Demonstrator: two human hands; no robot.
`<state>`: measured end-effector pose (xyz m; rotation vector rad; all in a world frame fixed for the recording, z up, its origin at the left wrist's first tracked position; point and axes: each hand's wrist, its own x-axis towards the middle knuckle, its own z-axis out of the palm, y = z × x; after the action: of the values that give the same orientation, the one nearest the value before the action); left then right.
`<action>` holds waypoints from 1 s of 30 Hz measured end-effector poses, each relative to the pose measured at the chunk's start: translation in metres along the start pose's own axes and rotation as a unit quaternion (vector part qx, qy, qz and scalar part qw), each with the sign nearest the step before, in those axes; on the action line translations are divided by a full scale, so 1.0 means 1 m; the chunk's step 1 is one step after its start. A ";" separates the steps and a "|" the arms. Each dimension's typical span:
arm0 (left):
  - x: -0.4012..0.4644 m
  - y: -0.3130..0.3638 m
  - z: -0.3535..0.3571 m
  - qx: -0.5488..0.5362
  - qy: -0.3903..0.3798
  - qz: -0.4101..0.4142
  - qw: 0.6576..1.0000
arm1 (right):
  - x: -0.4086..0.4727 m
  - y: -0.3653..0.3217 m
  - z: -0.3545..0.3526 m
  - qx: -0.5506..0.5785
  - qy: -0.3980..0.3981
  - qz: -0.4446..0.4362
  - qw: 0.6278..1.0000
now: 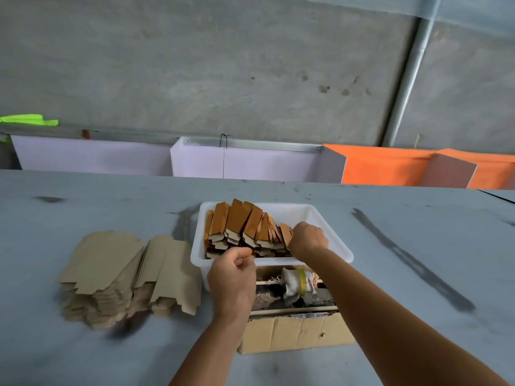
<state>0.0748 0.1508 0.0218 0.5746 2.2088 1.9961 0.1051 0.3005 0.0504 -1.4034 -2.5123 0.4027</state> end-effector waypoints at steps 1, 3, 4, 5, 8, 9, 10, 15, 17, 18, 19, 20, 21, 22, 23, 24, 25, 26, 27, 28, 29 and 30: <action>-0.001 -0.001 -0.001 -0.001 0.004 0.001 1.000 | -0.007 -0.004 -0.001 0.001 0.022 -0.022 1.000; -0.006 -0.003 -0.006 -0.005 0.012 0.002 1.000 | -0.024 -0.013 -0.003 0.028 0.045 -0.068 0.996; -0.009 -0.005 -0.009 -0.011 0.016 0.000 1.000 | -0.032 -0.017 -0.003 0.047 0.052 -0.088 0.994; -0.013 -0.006 -0.012 -0.015 0.019 -0.002 1.000 | -0.041 -0.021 -0.003 0.068 0.057 -0.108 0.990; -0.025 -0.011 -0.026 -0.041 0.018 -0.013 0.999 | -0.066 -0.032 -0.005 0.109 0.062 -0.157 0.980; -0.029 -0.013 -0.031 -0.051 0.018 -0.019 0.998 | -0.074 -0.036 -0.006 0.120 0.066 -0.166 0.977; -0.032 -0.015 -0.036 -0.058 0.022 -0.026 0.998 | -0.082 -0.040 -0.007 0.132 0.069 -0.175 0.973; -0.045 -0.035 -0.055 -0.089 0.061 -0.058 0.992 | -0.117 -0.069 -0.002 0.172 0.027 -0.280 0.944; -0.046 -0.044 -0.062 -0.101 0.082 -0.071 0.989 | -0.124 -0.081 0.006 0.148 -0.002 -0.316 0.937; -0.046 -0.048 -0.065 -0.106 0.094 -0.075 0.987 | -0.126 -0.088 0.011 0.130 -0.016 -0.329 0.935; -0.047 -0.052 -0.068 -0.108 0.104 -0.080 0.985 | -0.128 -0.094 0.016 0.110 -0.030 -0.338 0.934; -0.046 -0.055 -0.072 -0.111 0.115 -0.086 0.983 | -0.129 -0.099 0.022 0.095 -0.044 -0.343 0.934; -0.046 -0.059 -0.075 -0.117 0.124 -0.093 0.981 | -0.130 -0.104 0.027 0.080 -0.054 -0.341 0.935; -0.046 -0.062 -0.077 -0.120 0.132 -0.102 0.979 | -0.131 -0.108 0.034 0.053 -0.054 -0.344 0.936; -0.046 -0.065 -0.080 -0.120 0.139 -0.110 0.977 | -0.133 -0.113 0.040 0.010 -0.044 -0.354 0.934; -0.046 -0.067 -0.083 -0.117 0.143 -0.115 0.976 | -0.135 -0.117 0.045 -0.037 -0.027 -0.369 0.928; -0.046 -0.070 -0.085 -0.116 0.145 -0.118 0.976 | -0.137 -0.121 0.050 -0.078 -0.012 -0.382 0.921; -0.046 -0.072 -0.086 -0.117 0.145 -0.118 0.975 | -0.139 -0.123 0.054 -0.109 -0.002 -0.391 0.914; -0.046 -0.073 -0.088 -0.118 0.143 -0.119 0.975 | -0.140 -0.124 0.057 -0.131 0.002 -0.398 0.908; -0.046 -0.075 -0.088 -0.115 0.141 -0.121 0.976 | -0.142 -0.125 0.060 -0.150 0.005 -0.406 0.901; -0.046 -0.076 -0.088 -0.106 0.138 -0.126 0.977 | -0.142 -0.124 0.063 -0.167 0.011 -0.415 0.894; -0.046 -0.078 -0.088 -0.095 0.137 -0.132 0.977 | -0.141 -0.123 0.066 -0.175 0.023 -0.423 0.889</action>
<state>0.0723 0.0480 -0.0507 -0.0193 2.0614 2.2112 0.0582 0.1094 0.0216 -0.2570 -2.9209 -0.2611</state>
